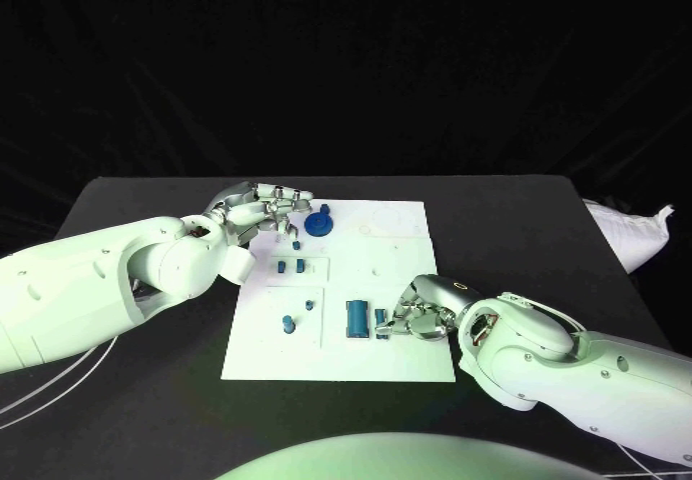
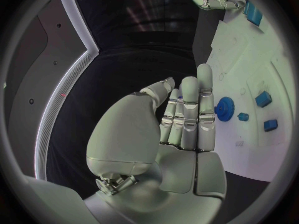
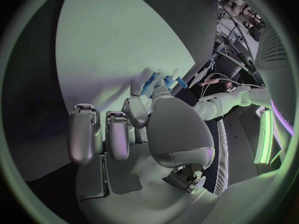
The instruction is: Assemble the parts on the task board
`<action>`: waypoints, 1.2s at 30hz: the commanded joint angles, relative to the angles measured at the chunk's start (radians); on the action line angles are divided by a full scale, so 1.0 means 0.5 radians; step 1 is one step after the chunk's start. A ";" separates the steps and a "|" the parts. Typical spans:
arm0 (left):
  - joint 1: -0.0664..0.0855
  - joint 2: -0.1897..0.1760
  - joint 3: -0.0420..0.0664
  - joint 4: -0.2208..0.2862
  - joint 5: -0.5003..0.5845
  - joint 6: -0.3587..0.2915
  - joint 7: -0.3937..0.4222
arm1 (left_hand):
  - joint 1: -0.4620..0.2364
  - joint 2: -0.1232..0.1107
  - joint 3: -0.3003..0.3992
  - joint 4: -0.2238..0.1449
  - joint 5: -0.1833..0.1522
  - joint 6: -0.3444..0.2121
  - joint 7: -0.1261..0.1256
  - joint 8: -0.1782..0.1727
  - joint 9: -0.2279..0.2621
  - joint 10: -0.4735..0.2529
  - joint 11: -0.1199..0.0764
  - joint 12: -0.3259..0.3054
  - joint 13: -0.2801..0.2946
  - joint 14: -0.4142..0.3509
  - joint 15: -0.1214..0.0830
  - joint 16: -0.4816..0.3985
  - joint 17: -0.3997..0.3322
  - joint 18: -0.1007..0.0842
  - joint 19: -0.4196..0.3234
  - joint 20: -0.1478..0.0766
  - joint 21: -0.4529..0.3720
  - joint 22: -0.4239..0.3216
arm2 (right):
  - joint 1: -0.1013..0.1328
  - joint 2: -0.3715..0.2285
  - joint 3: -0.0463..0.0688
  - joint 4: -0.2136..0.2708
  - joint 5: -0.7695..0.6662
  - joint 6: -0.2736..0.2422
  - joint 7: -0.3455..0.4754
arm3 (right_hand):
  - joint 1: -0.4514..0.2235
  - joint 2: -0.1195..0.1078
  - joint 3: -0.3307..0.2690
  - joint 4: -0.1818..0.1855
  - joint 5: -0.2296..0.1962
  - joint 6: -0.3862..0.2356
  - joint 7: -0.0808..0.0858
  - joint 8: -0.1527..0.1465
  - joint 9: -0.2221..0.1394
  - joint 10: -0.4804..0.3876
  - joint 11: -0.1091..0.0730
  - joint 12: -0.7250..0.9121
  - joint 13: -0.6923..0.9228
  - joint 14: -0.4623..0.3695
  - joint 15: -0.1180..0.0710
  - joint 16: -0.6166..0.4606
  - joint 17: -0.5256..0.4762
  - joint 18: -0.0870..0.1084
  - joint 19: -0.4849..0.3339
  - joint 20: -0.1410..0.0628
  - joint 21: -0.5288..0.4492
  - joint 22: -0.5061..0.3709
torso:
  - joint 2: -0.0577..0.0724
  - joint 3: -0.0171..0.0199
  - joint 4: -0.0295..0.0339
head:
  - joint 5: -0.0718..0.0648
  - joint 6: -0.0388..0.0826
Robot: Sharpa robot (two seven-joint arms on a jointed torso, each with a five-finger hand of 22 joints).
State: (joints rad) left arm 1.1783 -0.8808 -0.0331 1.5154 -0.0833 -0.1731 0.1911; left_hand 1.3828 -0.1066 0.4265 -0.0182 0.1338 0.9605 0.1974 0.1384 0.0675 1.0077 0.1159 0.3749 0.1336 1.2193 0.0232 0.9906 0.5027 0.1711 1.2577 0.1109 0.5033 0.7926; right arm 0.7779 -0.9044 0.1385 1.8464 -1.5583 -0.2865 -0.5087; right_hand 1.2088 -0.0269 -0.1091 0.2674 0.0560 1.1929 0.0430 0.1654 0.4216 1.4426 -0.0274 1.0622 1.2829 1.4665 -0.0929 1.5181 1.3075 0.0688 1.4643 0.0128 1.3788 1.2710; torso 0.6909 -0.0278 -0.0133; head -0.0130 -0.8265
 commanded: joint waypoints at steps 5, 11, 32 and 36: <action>-0.001 -0.001 0.001 0.000 -0.007 0.033 0.013 | 0.013 0.009 -0.002 -0.012 0.012 -0.009 -0.002 0.014 0.002 -0.011 0.000 0.007 0.003 -0.015 -0.003 0.002 -0.002 0.020 -0.002 0.009 -0.009 0.000 | -0.011 -0.036 -0.009 0.032 0.100 -0.069 0.094 | 0.024 -0.008 -0.048 0.002 0.009 -0.034 0.013 -0.014 -0.021 -0.025 0.004 -0.057 -0.027 0.177 0.003 -0.016 0.384 -0.004 -0.002 0.001 -0.022 -0.031 | -0.004 0.0003 -0.004 | 0.002 0.006; -0.002 0.000 0.001 -0.014 -0.002 0.019 0.028 | 0.010 0.010 -0.003 -0.011 0.012 -0.011 -0.002 0.015 0.002 -0.014 0.000 0.011 0.003 -0.016 -0.002 0.003 -0.003 0.019 -0.004 0.009 -0.009 0.001 | 0.034 -0.091 0.004 0.011 0.607 -0.235 0.366 | 0.081 -0.004 -0.090 -0.010 0.093 -0.142 0.055 -0.068 -0.049 -0.095 0.038 -0.194 -0.099 0.164 0.031 -0.061 0.335 0.012 -0.036 0.022 -0.082 -0.112 | -0.020 -0.0068 -0.006 | -0.006 0.030; -0.107 0.168 0.001 -0.350 0.428 -0.221 0.413 | -0.083 0.007 -0.136 0.106 -0.004 -0.014 -0.021 0.018 -0.003 -0.042 0.065 -0.165 -0.143 -0.601 0.192 -1.090 -0.542 -0.019 -0.809 0.198 -0.731 -0.483 | 0.344 0.198 0.009 -0.841 2.547 -0.171 1.629 | 0.519 0.215 -0.046 -0.304 0.073 -0.557 0.289 -0.201 -0.304 -0.889 0.347 -1.913 -1.631 -0.933 0.405 -2.623 -1.656 0.194 -1.050 0.371 -2.149 -2.022 | -0.197 -0.0272 -0.043 | 0.012 0.276; -0.127 0.228 0.001 -0.442 0.448 -0.301 0.488 | -0.045 0.014 -0.114 0.107 -0.002 0.018 -0.011 -0.028 -0.005 0.017 0.078 -0.323 -0.144 -0.553 0.228 -1.392 -0.680 0.031 -0.879 0.285 -0.878 -0.678 | 0.354 0.279 0.009 -0.978 2.663 -0.130 1.727 | 0.448 0.250 -0.067 -0.411 0.047 -0.577 0.332 -0.194 -0.447 -0.858 0.372 -1.976 -2.027 -0.855 0.435 -2.892 -2.063 0.223 -0.963 0.477 -2.464 -2.279 | -0.225 -0.0237 -0.043 | 0.016 0.303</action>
State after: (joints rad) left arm 1.1172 -0.7722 -0.0333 1.3039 0.0966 -0.2693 0.3550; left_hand 1.3537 -0.0987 0.3630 0.0346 0.1338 0.9647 0.1905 0.1264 0.0667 1.0115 0.1553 0.2197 0.0628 0.9404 0.1342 0.3068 0.1682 0.1710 0.8190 0.2486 0.0714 0.4605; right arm 0.9535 -0.7706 0.1422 1.3710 -0.3500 -0.4084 0.2479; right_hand 1.4455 0.0966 -0.1409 0.0724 0.0832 0.9024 0.2012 0.0690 0.2095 1.0022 0.1636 0.0765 0.3019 1.0230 0.1270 0.0905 0.3094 0.1777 0.9692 0.2449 0.1715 0.1525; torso 0.5938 -0.0421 -0.0341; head -0.0075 -0.6827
